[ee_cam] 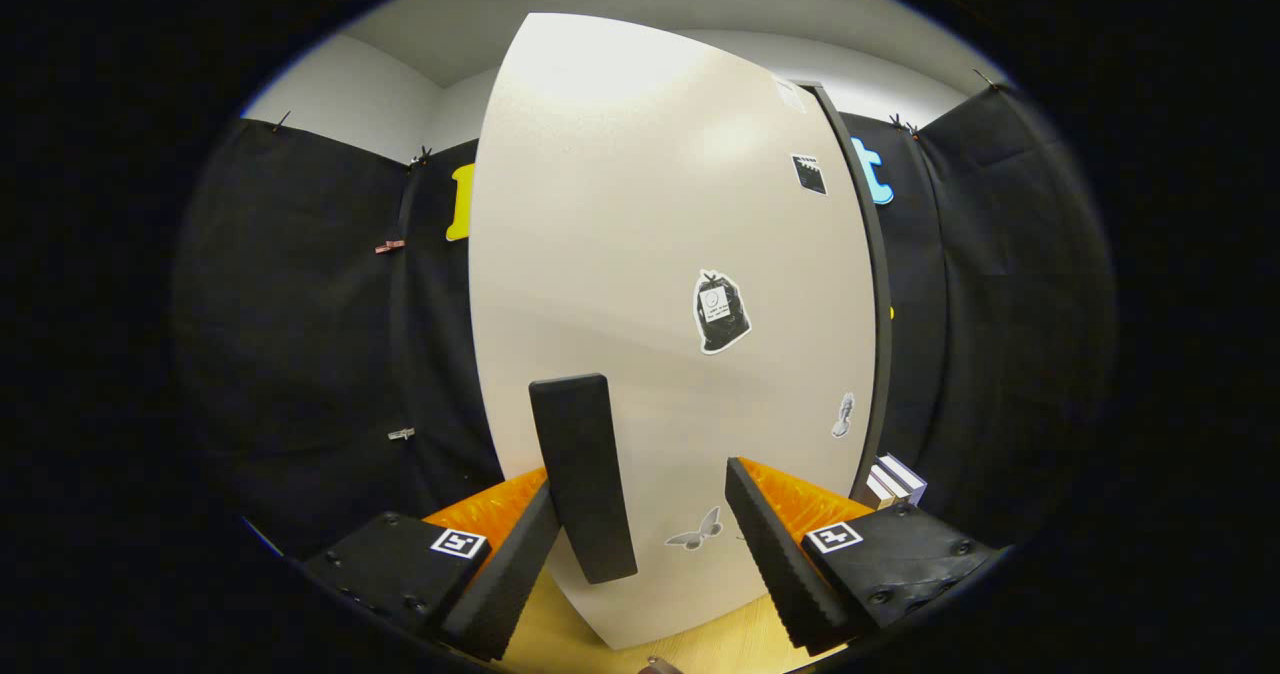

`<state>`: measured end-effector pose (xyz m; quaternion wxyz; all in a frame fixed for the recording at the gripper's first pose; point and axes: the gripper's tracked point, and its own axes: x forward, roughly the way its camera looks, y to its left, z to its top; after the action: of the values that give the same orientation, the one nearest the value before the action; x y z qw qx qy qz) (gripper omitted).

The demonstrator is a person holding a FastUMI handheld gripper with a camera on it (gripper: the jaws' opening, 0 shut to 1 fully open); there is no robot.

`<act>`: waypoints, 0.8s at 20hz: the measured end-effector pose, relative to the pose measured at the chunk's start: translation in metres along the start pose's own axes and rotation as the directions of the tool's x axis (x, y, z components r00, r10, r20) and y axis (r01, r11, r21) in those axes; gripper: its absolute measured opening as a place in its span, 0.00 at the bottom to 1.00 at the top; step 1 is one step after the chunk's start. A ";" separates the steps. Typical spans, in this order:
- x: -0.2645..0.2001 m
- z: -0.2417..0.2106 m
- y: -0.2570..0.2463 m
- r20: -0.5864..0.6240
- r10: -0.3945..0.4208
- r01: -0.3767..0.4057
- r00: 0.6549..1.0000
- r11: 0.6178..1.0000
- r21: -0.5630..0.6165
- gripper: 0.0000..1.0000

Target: Open the shoe cabinet door, grab the shoes and put them into the shoe cabinet, then close the shoe cabinet door.

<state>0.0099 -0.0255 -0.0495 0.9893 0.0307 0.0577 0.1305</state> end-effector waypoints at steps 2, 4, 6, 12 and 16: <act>0.002 0.001 0.008 0.006 0.010 -0.010 1.000 1.000 -0.019 1.00; 0.006 0.004 0.014 0.012 0.018 -0.018 1.000 0.999 -0.036 1.00; 0.009 0.009 0.016 0.023 0.023 -0.022 0.999 0.999 -0.049 1.00; 0.005 0.023 0.018 0.067 0.014 -0.010 0.998 0.998 -0.061 0.99; 0.002 0.028 0.012 0.086 -0.015 0.022 0.996 0.996 -0.090 0.99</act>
<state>0.0126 -0.0147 -0.0214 0.9924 -0.0096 0.0100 0.1224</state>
